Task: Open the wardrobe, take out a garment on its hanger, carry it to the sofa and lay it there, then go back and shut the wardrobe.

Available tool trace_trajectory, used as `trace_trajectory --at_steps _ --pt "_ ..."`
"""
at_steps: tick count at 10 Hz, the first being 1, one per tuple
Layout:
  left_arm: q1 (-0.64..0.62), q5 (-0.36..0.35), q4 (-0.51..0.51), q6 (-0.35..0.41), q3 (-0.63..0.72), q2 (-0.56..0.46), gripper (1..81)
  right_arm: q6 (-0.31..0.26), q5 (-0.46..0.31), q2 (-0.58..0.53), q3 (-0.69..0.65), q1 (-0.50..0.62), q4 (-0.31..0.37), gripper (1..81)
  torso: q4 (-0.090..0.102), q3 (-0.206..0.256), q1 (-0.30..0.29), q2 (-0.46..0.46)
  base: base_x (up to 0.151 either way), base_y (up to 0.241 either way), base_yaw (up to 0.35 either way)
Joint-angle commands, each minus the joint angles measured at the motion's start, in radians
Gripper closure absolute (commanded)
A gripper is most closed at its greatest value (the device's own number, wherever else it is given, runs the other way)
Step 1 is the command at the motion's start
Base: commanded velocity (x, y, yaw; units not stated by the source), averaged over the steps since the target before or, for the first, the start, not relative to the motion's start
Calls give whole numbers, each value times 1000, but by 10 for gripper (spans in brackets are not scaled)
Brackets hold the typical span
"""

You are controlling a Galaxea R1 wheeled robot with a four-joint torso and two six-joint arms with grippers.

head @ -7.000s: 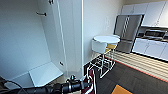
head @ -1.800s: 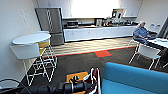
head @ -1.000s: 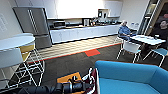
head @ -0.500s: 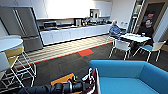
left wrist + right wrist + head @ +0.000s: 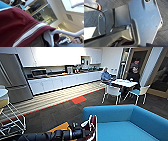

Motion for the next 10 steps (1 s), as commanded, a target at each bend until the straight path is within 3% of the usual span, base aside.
trace_trajectory --at_steps 1,10 --pt "-158 -106 29 16 62 -4 811 -2 -60 8 5 36 -1 10 0 0 0 0 0 0 -228" --pt "-155 -106 29 16 64 -14 811 -2 -60 8 5 37 -1 10 0 0 0 0 0 0 -228"
